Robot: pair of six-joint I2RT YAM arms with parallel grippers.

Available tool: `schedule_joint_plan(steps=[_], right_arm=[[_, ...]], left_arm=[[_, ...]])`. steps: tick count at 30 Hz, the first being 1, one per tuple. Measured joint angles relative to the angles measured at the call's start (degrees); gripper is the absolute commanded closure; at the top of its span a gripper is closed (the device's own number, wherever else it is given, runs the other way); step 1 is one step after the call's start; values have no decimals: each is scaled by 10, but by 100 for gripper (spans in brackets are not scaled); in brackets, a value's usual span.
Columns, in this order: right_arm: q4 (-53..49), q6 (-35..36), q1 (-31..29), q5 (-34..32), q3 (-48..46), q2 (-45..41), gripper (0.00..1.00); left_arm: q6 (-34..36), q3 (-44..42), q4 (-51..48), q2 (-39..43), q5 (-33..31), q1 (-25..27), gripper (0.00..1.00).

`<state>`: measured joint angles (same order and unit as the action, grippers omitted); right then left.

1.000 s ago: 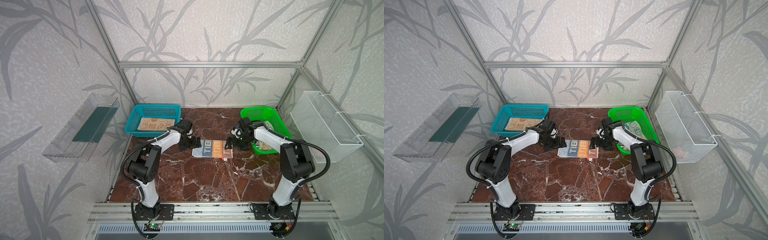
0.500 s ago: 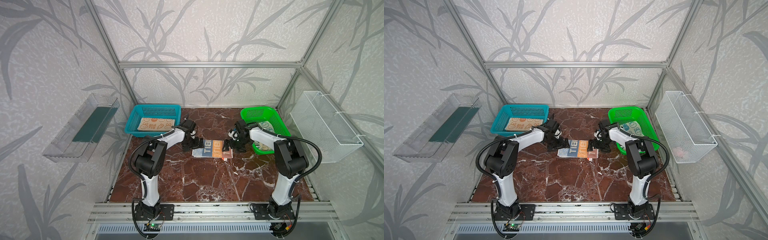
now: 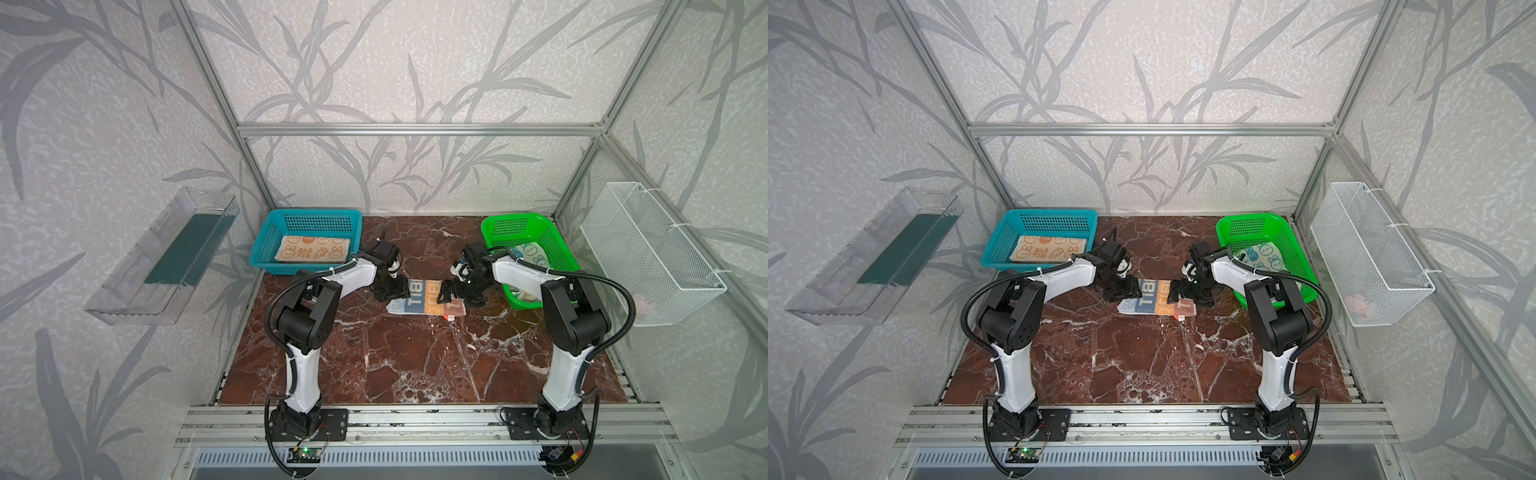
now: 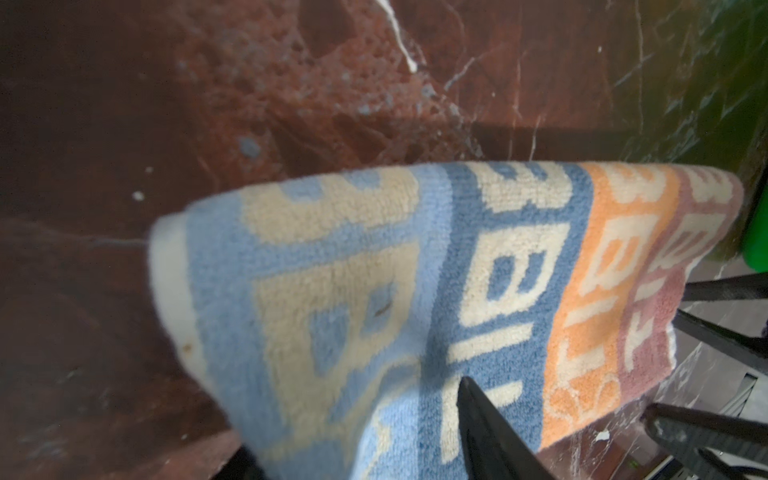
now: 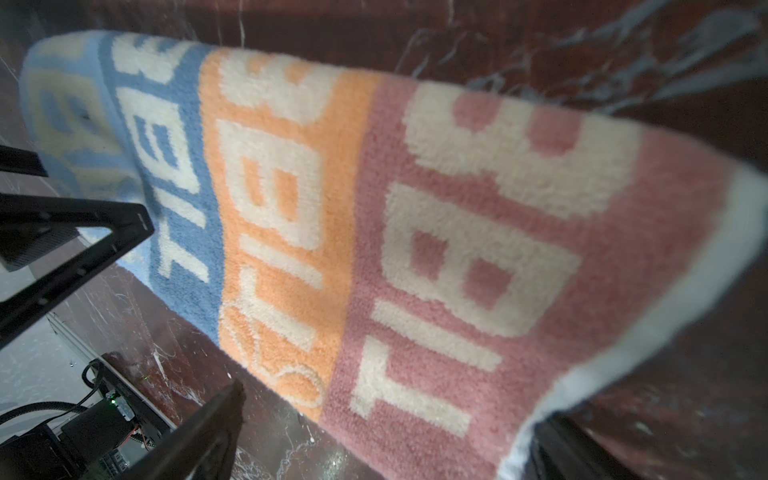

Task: Fold and stack the towels
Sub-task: 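Move both grippers to the towel's short ends and grasp them, then lift the striped towel with both grippers and carry it over the teal basket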

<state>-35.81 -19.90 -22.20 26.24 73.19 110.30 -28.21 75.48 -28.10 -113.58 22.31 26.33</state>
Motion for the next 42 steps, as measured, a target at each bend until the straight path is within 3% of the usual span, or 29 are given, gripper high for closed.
schedule_joint_plan(steps=[4, 10, 18, 32, 35, 42], right_arm=[[3, -1, -5, 0, 1, 1, 1], [5, 0, -5, 3, 1, 1, 1], [-22, 10, -8, -1, 13, -14, 1], [-20, 23, -32, 2, 154, -55, 1], [-16, 24, -50, 0, 191, -53, 1], [7, 27, -85, -3, 284, -15, 1]], left_arm=[[6, 0, -3, -2, -10, 4, 79], [22, 9, -32, -3, -31, 6, 100], [68, 103, -150, -4, -101, 6, 100], [178, 446, -406, -35, -245, -38, 100], [193, 510, -438, -55, -280, -53, 100], [210, 570, -464, -76, -292, -111, 100]])
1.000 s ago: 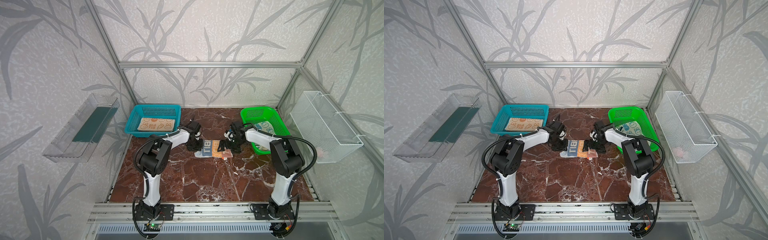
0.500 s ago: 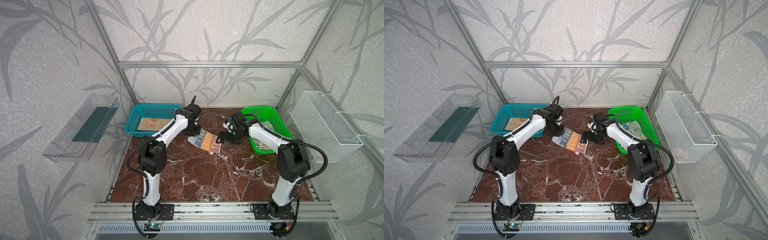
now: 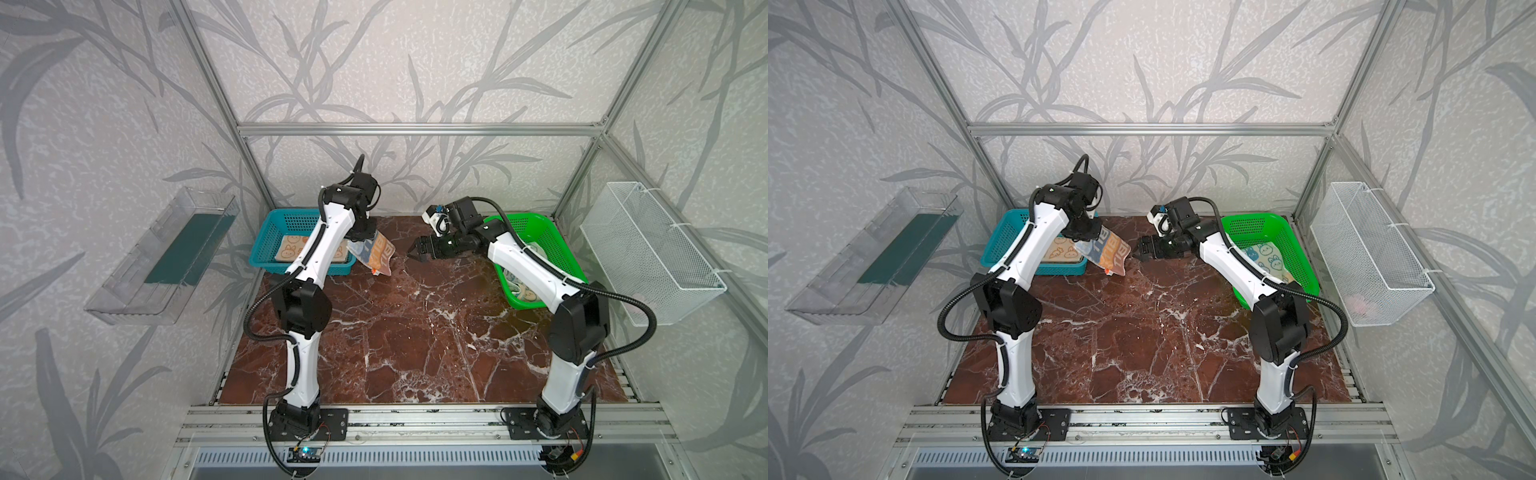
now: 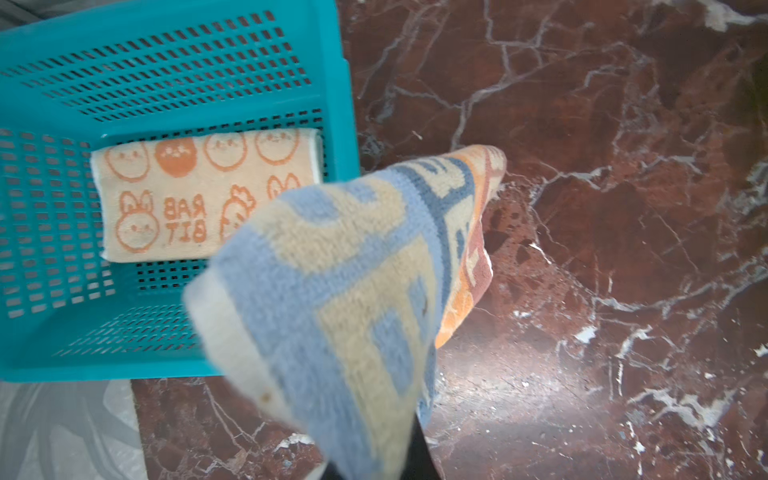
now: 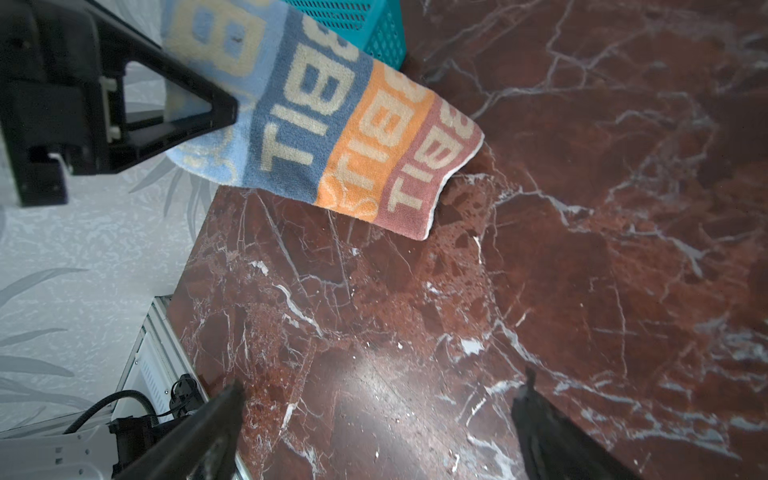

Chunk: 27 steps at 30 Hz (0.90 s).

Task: Fold and stack the towels
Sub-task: 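Lift the striped towel with both grippers and carry it over the teal basket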

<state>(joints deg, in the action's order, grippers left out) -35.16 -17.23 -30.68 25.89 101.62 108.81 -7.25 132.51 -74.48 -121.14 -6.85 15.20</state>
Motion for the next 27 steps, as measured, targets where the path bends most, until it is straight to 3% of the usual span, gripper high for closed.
schedule_joint_plan(steps=[9, 27], right_arm=[[6, 0, -36, -13, 107, 107, 1], [-59, 0, -57, -30, 264, 232, 1]], left_arm=[[13, 77, 0, -35, -10, -51, 100], [30, 27, 32, -39, 66, -177, 100]])
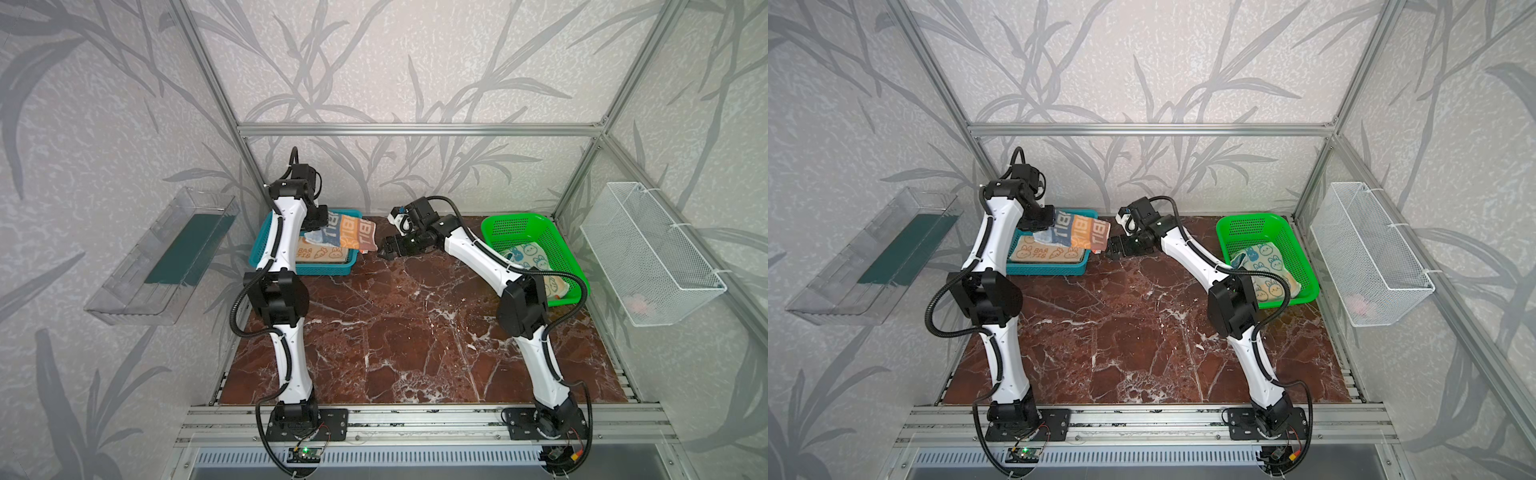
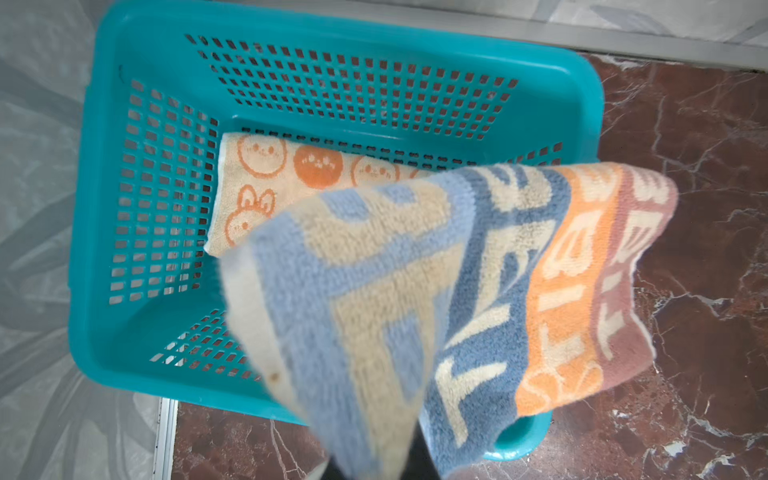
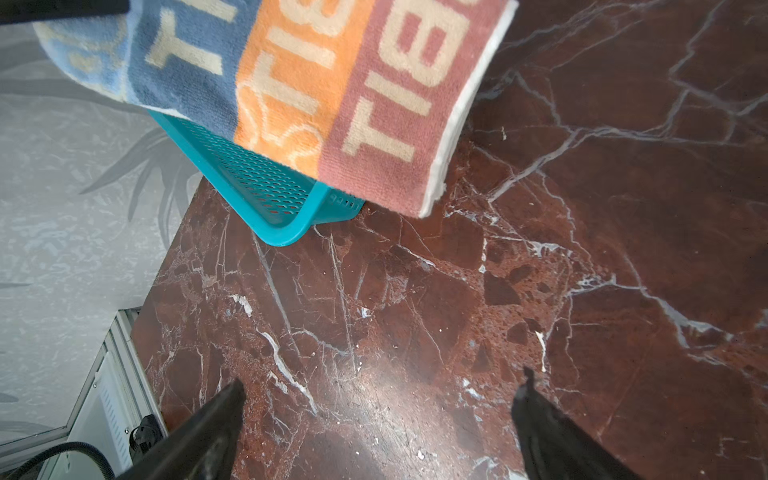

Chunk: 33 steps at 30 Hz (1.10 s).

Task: Fold and stack the towels
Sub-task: 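Lift the striped towel with both grippers and carry it over the teal basket, then lower the striped towel into the teal basket and open both grippers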

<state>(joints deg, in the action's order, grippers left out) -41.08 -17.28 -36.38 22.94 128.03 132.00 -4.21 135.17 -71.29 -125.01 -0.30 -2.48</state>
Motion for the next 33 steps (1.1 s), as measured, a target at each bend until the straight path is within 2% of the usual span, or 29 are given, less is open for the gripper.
schedule_joint_plan(steps=[7, 20, 33], right_arm=[[-30, -1, -2, -2, 54, 30, 1], [-62, 0, -2, -2, 131, 82, 1], [-83, 9, -2, -7, 138, 91, 1]], left_arm=[[15, -14, 10, -44, -7, -7, 100], [48, -34, 28, -73, -120, -16, 100], [77, -33, 43, -94, -164, -24, 100]])
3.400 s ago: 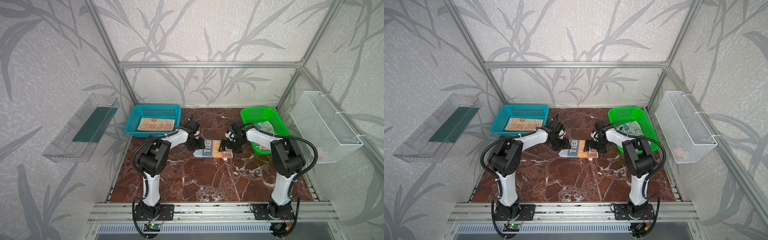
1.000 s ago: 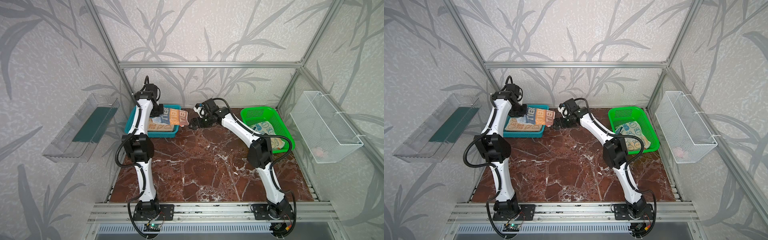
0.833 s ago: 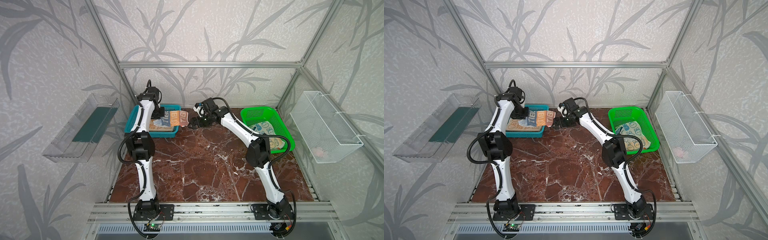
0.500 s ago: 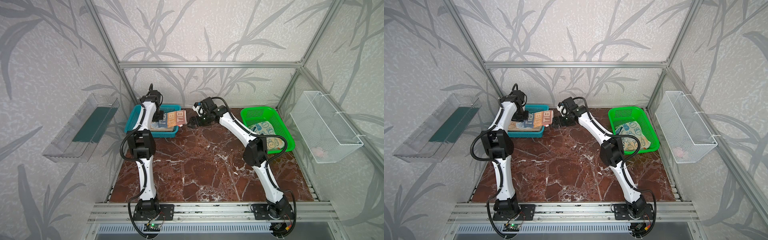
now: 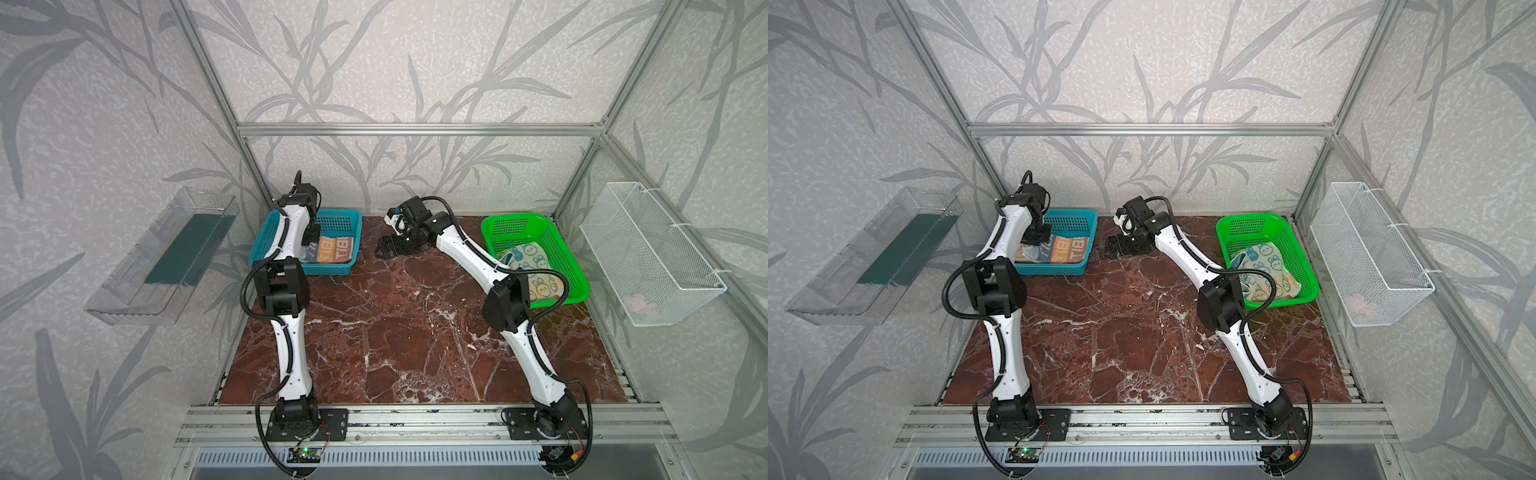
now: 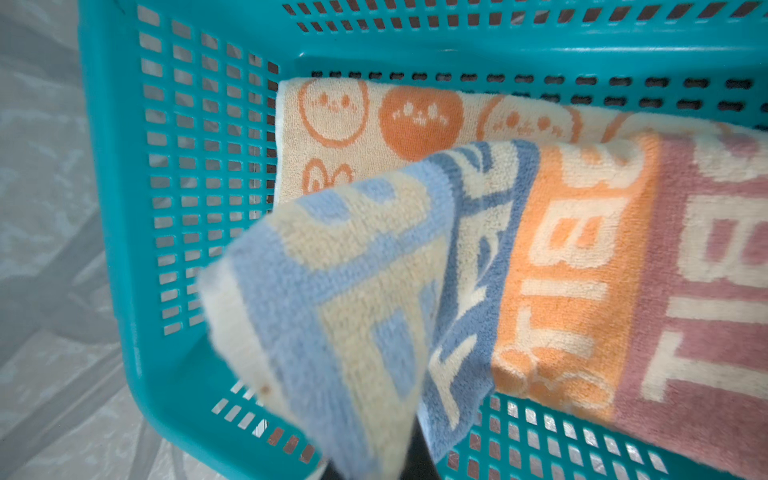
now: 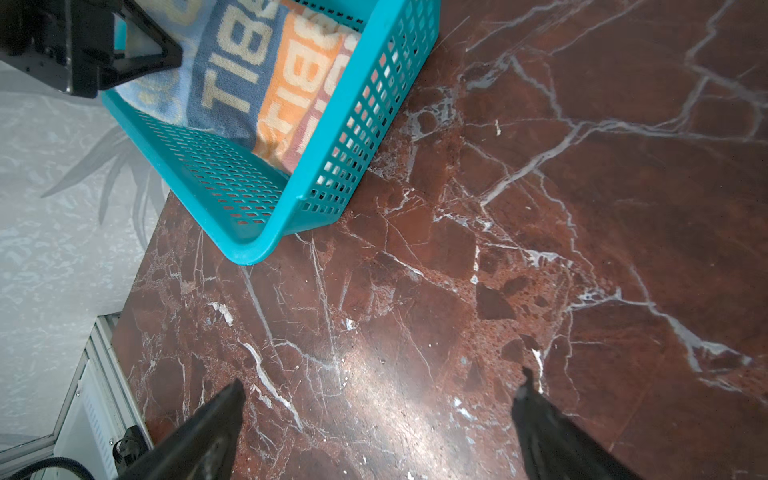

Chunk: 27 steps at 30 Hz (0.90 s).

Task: Fold and stack the towels
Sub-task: 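Lower the striped towel into the teal basket and open both grippers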

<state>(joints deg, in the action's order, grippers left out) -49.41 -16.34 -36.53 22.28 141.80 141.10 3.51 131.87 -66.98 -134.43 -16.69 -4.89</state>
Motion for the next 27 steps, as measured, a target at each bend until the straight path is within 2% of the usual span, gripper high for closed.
schedule_joint_plan(steps=[27], right_arm=[[0, -4, 4, 13, -24, 0, 1]], left_arm=[[20, 35, 36, -7, -33, -5, 100]])
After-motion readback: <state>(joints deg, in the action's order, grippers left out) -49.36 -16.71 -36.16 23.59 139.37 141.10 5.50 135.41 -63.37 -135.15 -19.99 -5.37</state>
